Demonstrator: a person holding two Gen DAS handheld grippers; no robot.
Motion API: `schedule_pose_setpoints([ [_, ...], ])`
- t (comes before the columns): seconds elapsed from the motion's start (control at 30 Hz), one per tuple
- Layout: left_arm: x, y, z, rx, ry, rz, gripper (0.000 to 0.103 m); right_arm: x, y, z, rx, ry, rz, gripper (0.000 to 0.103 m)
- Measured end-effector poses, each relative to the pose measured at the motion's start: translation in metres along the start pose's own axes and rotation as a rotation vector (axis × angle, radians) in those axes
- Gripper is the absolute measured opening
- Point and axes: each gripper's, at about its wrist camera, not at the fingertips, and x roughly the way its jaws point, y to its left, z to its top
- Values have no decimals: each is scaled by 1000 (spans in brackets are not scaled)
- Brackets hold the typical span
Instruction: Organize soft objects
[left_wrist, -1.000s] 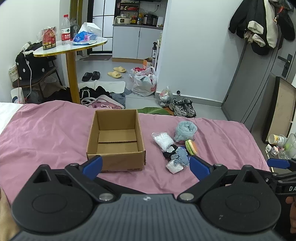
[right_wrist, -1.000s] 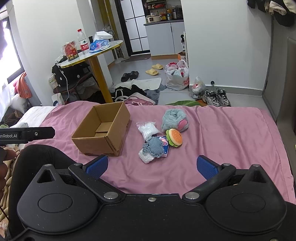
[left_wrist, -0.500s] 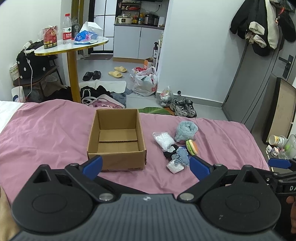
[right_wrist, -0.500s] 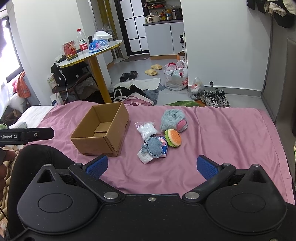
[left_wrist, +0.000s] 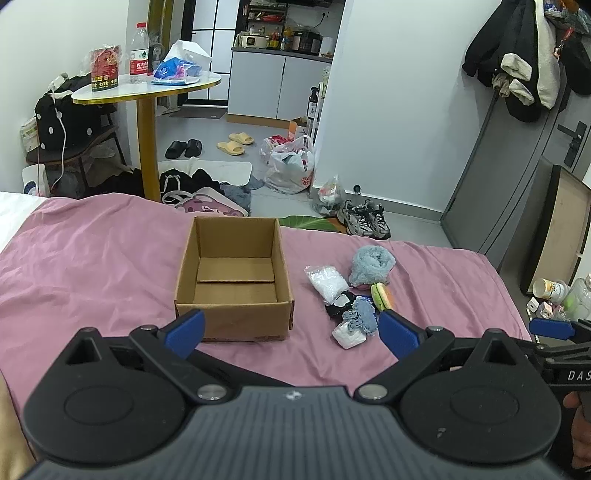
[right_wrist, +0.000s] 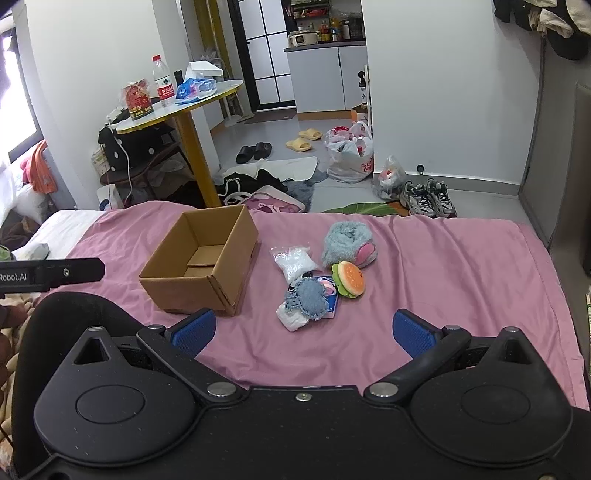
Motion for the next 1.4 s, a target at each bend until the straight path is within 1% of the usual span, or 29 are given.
schedule_pose_setpoints([
  [0.2,1,0,1,2,3,2,100,3,1,-4,-8,16,-3,103],
  [0.47,0,0,2,3,-1,3,100,0,-2,-3,13,14,5,103],
  [0.7,-1,-2,1,11,-7,5,100,-3,-2,-2,2,10,-10,103],
  [0.97,5,-7,1,16,2,-9,100,-2,-5,0,7,14,-9,103],
  [1.03,5,-9,1,26,-15,-2,100,-1,-8,1,12,17,-4,103],
  [1.1,8,-12,1,39,-24,4,100,1,-10,1,22,20,-1,103],
  [1.2,15,-13,3,28,-11,-8,100,6,-15,1,42,30,10,103],
  [1.4,32,-20,6,33,6,-9,100,21,-27,0,75,41,27,103],
])
